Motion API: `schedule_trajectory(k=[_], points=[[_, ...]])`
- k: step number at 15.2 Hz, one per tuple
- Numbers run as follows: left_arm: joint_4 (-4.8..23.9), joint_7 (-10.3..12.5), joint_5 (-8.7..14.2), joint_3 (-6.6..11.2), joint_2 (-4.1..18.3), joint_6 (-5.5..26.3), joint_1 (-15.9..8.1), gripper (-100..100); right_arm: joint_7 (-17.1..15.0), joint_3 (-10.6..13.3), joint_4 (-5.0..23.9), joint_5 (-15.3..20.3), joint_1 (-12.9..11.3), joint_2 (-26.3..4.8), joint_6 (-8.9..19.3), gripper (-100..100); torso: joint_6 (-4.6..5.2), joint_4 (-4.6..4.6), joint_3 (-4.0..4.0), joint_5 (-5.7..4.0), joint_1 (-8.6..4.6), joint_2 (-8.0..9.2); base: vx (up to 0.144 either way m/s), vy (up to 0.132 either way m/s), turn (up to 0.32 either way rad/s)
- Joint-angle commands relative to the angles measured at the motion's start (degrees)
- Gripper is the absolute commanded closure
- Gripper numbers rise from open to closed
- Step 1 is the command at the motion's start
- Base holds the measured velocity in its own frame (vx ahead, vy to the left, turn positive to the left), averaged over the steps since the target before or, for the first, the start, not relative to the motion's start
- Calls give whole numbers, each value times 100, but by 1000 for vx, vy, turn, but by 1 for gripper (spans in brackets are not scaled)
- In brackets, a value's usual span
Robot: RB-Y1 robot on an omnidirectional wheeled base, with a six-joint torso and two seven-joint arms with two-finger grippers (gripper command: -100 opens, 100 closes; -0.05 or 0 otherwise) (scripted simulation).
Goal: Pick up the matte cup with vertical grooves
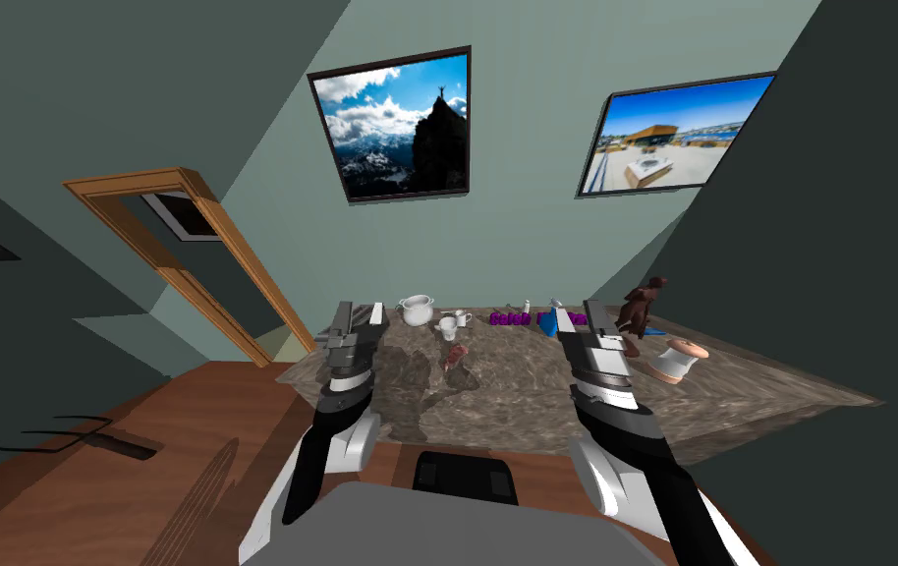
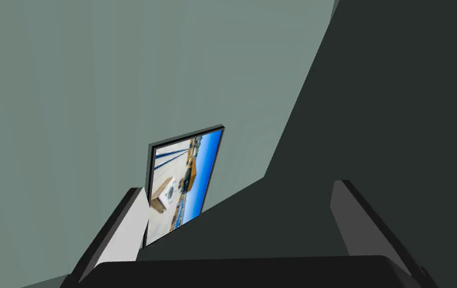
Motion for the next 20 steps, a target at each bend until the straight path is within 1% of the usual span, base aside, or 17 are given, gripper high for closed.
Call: schedule_trajectory(k=[1, 2, 3, 4, 5, 6, 7, 8, 9, 10, 11, 12, 14, 15, 17, 18, 20], points=[[165, -5, 38, 17, 209, 193, -145, -100, 0, 0, 0, 0, 0, 0, 0, 0, 0, 0, 0, 0, 0, 0, -11, -5, -16], [276, -8, 63, 29, 297, 322, -242, -100, 0, 0, 0, 0, 0, 0, 0, 0, 1, 0, 0, 0, 0, 1, -25, -13, -37], [276, -8, 63, 29, 297, 322, -242, -100, 0, 0, 0, 0, 0, 0, 0, 0, 1, 1, 2, 0, -2, 5, -27, -13, -25], [412, -12, 94, 43, 383, 480, -361, -100, 0, 0, 0, 0, 0, 0, 0, 0, 1, 1, 4, 0, -2, 7, -27, -10, -21], [412, -12, 94, 43, 383, 480, -361, -100, 0, 0, 0, 0, 0, 0, 0, 0, 2, 1, 4, 0, -3, 8, -24, -7, -17], [571, -17, 131, 59, 465, 666, -501, -100, 0, 0, 0, 0, 0, 0, 0, 0, 1, 2, 4, 0, -2, 8, -23, -8, -23], [571, -17, 131, 59, 465, 666, -501, -100, 0, 0, 0, 0, 0, 0, 0, 0, 2, 1, 4, 0, -2, 7, -20, -8, -22], [754, -23, 172, 78, 545, 867, -662, -100, 0, 0, 0, 0, 0, 0, 0, 0, 1, 1, 4, 0, -2, 7, -23, -12, -27], [754, -23, 172, 78, 545, 878, -662, -100, 0, 0, 0, 0, 0, 0, 0, 0, 1, 1, 4, 0, -2, 7, -25, -11, -21], [957, -30, 219, 99, 621, 1070, -841, -100, 0, 0, 0, 0, 0, 0, 0, 0, 1, 2, 4, 0, -3, 7, -30, -14, -35], [957, -30, 219, 99, 621, 1114, -841, -100, 0, 0, 0, 0, -1, 0, 0, 0, 2, 1, 4, 0, -4, 8, -28, -12, -28], [1175, -37, 269, 122, 693, 1258, -1038, -100, 0, 0, 0, 0, 0, 0, 0, 0, 1, 2, 5, -1, -4, 9, -28, -13, -32], [1181, -37, 269, 122, 693, 1373, -1038, -100, 0, 0, 0, 0, 0, 0, 0, 0, 2, 2, 4, -1, -5, 8, -24, -12, -20], [1423, -45, 324, 147, 763, 1575, -1252, -100, 0, 0, 0, 0, 0, 0, 0, 0, 0, 1, 4, -1, -4, 7, -24, -16, -25], [1423, -45, 324, 147, 763, 1654, -1252, -100, 0, 0, 0, 0, 0, 0, 0, 0, 1, 1, 4, -1, -5, 7, -20, -13, -25], [1683, -54, 383, 173, 828, 1831, -1481, -100, 0, 0, 0, 0, 0, 0, 0, 0, 0, 1, 4, -1, -4, 7, -19, -11, -30], [1683, -54, 383, 173, 828, 1954, -1481, -100, 0, 0, 0, 0, 0, 0, 0, 0, 1, 1, 4, -1, -4, 6, -19, -9, -25]])
